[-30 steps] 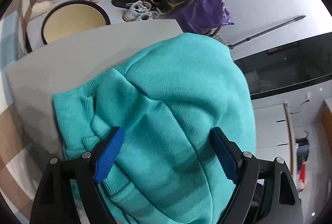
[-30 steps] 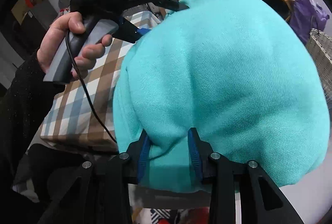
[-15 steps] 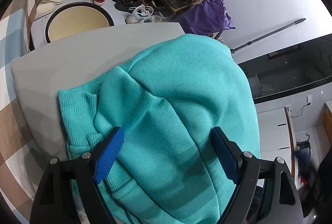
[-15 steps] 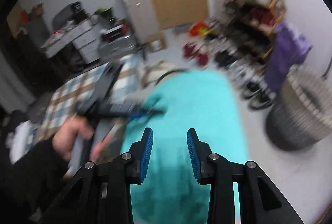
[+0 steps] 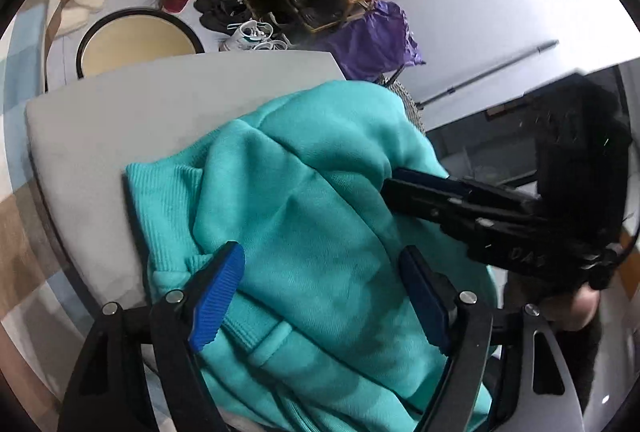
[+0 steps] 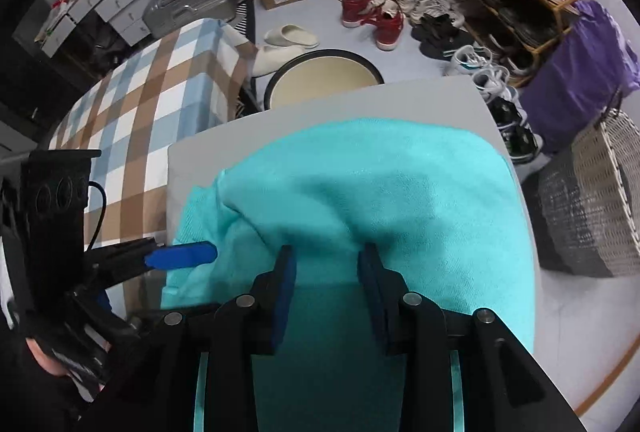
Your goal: Fold large clothes
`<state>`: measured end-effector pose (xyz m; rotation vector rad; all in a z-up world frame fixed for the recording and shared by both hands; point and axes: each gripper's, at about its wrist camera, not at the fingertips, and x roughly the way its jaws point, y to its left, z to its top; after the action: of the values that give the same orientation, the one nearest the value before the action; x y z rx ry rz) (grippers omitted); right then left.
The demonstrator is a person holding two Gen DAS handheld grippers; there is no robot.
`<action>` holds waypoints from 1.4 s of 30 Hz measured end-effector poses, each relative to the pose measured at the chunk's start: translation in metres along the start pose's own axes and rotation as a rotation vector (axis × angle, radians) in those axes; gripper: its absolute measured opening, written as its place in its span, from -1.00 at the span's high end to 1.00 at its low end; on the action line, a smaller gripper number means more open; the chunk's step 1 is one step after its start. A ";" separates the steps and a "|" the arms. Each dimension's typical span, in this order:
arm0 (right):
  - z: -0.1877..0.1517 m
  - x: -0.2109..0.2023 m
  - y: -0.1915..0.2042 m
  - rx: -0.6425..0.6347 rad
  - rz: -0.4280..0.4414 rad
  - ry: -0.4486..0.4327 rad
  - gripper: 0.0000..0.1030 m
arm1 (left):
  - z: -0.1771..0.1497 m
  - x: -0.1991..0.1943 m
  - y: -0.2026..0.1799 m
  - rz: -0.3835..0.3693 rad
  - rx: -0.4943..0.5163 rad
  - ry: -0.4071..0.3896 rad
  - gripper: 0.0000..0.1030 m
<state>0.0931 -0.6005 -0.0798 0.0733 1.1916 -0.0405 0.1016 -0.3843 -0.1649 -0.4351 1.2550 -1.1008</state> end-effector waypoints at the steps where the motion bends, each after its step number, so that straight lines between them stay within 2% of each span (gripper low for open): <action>1: -0.001 0.001 0.002 -0.001 -0.005 -0.002 0.35 | 0.000 0.000 0.000 0.002 -0.009 -0.003 -0.46; 4: 0.002 -0.007 0.007 0.023 -0.034 -0.040 0.38 | -0.002 -0.002 -0.004 0.025 -0.013 -0.012 -0.47; 7: -0.004 -0.041 0.017 0.027 -0.058 -0.078 0.37 | -0.002 -0.006 -0.007 0.037 -0.059 0.005 -0.47; 10: -0.039 -0.088 0.023 0.019 0.020 -0.134 0.37 | -0.003 -0.020 -0.015 -0.001 -0.055 -0.003 -0.47; 12: -0.071 -0.116 0.029 0.003 0.032 -0.186 0.36 | -0.007 -0.030 -0.023 -0.003 -0.025 -0.009 -0.47; 13: -0.088 -0.126 0.034 -0.022 0.053 -0.201 0.30 | -0.011 -0.036 -0.027 0.002 -0.009 -0.010 -0.47; 14: -0.104 -0.131 0.040 -0.050 0.070 -0.197 0.13 | -0.017 -0.044 -0.035 0.003 0.016 -0.011 -0.47; 16: -0.129 -0.124 0.047 -0.067 0.068 -0.188 -0.03 | -0.027 -0.057 -0.042 0.013 0.045 -0.025 -0.47; 17: -0.136 -0.115 0.050 -0.073 0.052 -0.175 -0.03 | -0.035 -0.067 -0.047 0.031 0.061 -0.040 -0.48; 18: -0.144 -0.096 0.051 -0.074 0.053 -0.139 -0.01 | -0.041 -0.075 -0.050 0.049 0.069 -0.055 -0.48; 20: -0.155 -0.047 0.042 0.006 0.064 -0.029 0.03 | -0.054 -0.092 -0.053 0.075 0.084 -0.093 -0.48; 21: -0.162 -0.020 0.041 0.021 0.037 -0.032 0.03 | -0.062 -0.101 -0.056 0.092 0.099 -0.112 -0.48; 23: -0.168 -0.015 0.051 -0.024 -0.017 -0.115 0.02 | -0.077 -0.117 -0.063 0.142 0.135 -0.155 -0.48; 24: -0.170 -0.020 0.053 0.005 -0.024 -0.132 0.02 | -0.086 -0.125 -0.068 0.159 0.159 -0.174 -0.48; 27: -0.179 -0.044 0.055 0.042 -0.014 -0.228 0.03 | -0.109 -0.141 -0.083 0.222 0.223 -0.247 -0.48; 29: -0.191 -0.071 0.053 0.090 0.028 -0.333 0.03 | -0.126 -0.148 -0.095 0.272 0.284 -0.296 -0.48; 32: -0.223 -0.106 0.056 0.135 0.050 -0.496 0.02 | -0.155 -0.152 -0.114 0.370 0.383 -0.382 -0.49; 33: -0.232 -0.118 0.060 0.133 0.042 -0.547 -0.01 | -0.162 -0.153 -0.118 0.381 0.410 -0.411 -0.49; 34: -0.245 -0.133 0.067 0.131 0.018 -0.617 -0.13 | -0.172 -0.156 -0.122 0.392 0.431 -0.444 -0.50; 35: -0.260 -0.147 0.075 0.137 -0.014 -0.695 -0.38 | -0.185 -0.158 -0.130 0.401 0.448 -0.489 -0.62; 36: -0.270 -0.156 0.080 0.144 -0.038 -0.745 -0.54 | -0.190 -0.162 -0.131 0.402 0.454 -0.516 -0.73; 37: -0.285 -0.168 0.088 0.157 -0.084 -0.822 -0.80 | -0.198 -0.164 -0.135 0.404 0.461 -0.557 -0.77; 38: -0.300 -0.178 0.097 0.170 -0.125 -0.898 -0.92 | -0.211 -0.168 -0.141 0.404 0.476 -0.608 -0.81; 40: -0.322 -0.191 0.107 0.185 -0.165 -0.995 -1.00 | -0.228 -0.175 -0.148 0.411 0.487 -0.685 -0.89; 41: -0.333 -0.197 0.113 0.186 -0.185 -1.033 -1.00 | -0.238 -0.177 -0.151 0.415 0.502 -0.725 -0.97; 42: -0.339 -0.201 0.120 0.182 -0.208 -1.051 -1.00 | -0.242 -0.179 -0.155 0.424 0.515 -0.753 -0.98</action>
<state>-0.2866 -0.4557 -0.0138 0.0727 0.1382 -0.3297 -0.1680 -0.2346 -0.0248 -0.1440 0.3475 -0.7406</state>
